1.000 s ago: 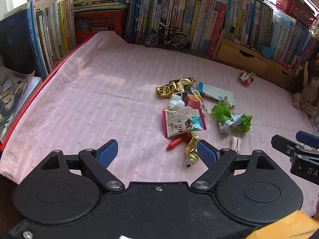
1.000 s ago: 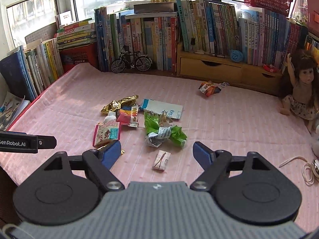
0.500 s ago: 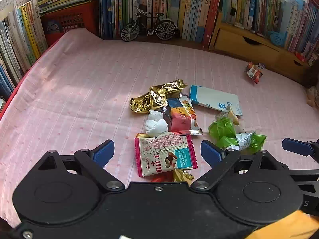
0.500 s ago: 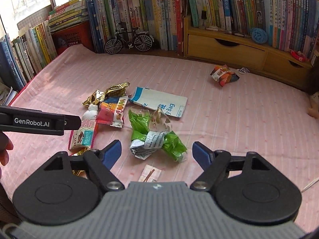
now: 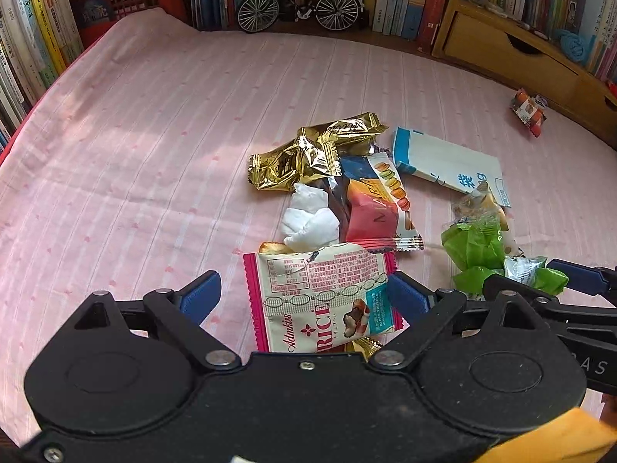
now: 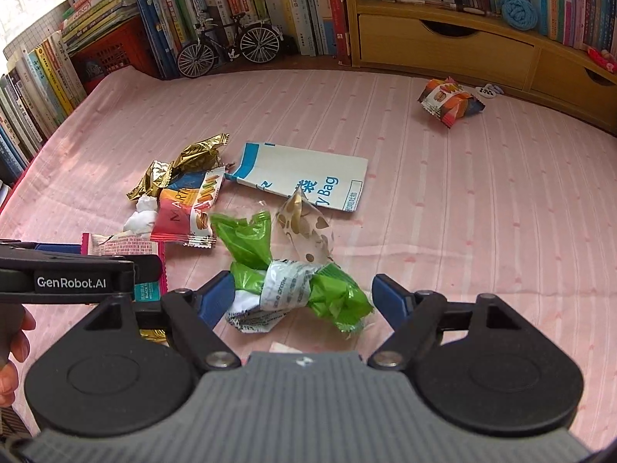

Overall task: Collect trash
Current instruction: 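Grasp the green-and-white bag with the right tool while the left grasps a red candy wrapper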

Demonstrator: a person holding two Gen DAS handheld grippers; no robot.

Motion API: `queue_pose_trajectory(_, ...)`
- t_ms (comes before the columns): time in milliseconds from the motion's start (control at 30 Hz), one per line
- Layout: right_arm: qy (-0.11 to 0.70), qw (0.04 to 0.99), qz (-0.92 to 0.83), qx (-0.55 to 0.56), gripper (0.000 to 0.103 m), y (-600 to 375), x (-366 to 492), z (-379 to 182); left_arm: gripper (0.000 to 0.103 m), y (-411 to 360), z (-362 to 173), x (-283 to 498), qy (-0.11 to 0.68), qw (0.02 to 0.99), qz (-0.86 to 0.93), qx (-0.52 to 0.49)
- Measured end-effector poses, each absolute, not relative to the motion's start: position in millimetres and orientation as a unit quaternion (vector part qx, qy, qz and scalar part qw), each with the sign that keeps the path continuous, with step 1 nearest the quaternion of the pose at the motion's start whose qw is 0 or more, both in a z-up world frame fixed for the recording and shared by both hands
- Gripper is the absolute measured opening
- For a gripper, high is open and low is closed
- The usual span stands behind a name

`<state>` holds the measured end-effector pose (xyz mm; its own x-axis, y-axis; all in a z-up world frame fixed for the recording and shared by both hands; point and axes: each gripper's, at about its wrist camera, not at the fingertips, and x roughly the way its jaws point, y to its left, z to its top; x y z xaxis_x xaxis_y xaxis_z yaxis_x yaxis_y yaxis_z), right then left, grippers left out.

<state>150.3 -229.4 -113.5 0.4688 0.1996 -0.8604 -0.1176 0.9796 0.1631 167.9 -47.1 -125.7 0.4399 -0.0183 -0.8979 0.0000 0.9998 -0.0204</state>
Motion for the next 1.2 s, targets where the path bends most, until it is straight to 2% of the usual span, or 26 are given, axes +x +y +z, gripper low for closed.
queue_pose_trajectory(267, 0.51, 0.853, 0.101, 0.053, 0.087, -230, 157, -121, 0.09, -47, -131, 170, 0.535, 0.844, 0.005, -0.034)
queue_pose_trajectory(333, 0.51, 0.852, 0.105, 0.055, 0.084, -230, 156, -121, 0.081, -48, -131, 170, 0.537, 0.843, 0.003, -0.041)
queue_pose_trajectory(400, 0.509, 0.851, 0.111, 0.06, 0.077, -232, 155, -120, 0.062, -49, -129, 169, 0.539, 0.841, -0.002, -0.044)
queue_pose_trajectory(433, 0.509, 0.851, 0.113, 0.064, 0.074, -233, 154, -118, 0.057, -49, -127, 167, 0.54, 0.84, -0.005, -0.046)
queue_pose_trajectory(500, 0.508, 0.851, 0.115, 0.072, 0.06, -235, 151, -115, 0.041, -50, -123, 163, 0.535, 0.843, -0.01, -0.05)
queue_pose_trajectory(533, 0.51, 0.849, 0.115, 0.074, 0.06, -236, 151, -113, 0.039, -51, -120, 161, 0.533, 0.844, -0.014, -0.051)
queue_pose_trajectory(600, 0.511, 0.847, 0.12, 0.082, 0.06, -238, 148, -111, 0.027, -52, -114, 156, 0.527, 0.848, -0.021, -0.052)
queue_pose_trajectory(700, 0.507, 0.849, 0.124, 0.085, 0.059, -238, 143, -106, 0.018, -54, -105, 151, 0.519, 0.853, -0.029, -0.052)
queue_pose_trajectory(800, 0.505, 0.849, 0.126, 0.09, 0.058, -239, 140, -103, 0.012, -56, -95, 146, 0.505, 0.861, -0.037, -0.046)
queue_pose_trajectory(1200, 0.489, 0.859, 0.121, 0.096, 0.056, -237, 135, -90, 0.01, -55, -64, 134, 0.474, 0.879, -0.041, -0.043)
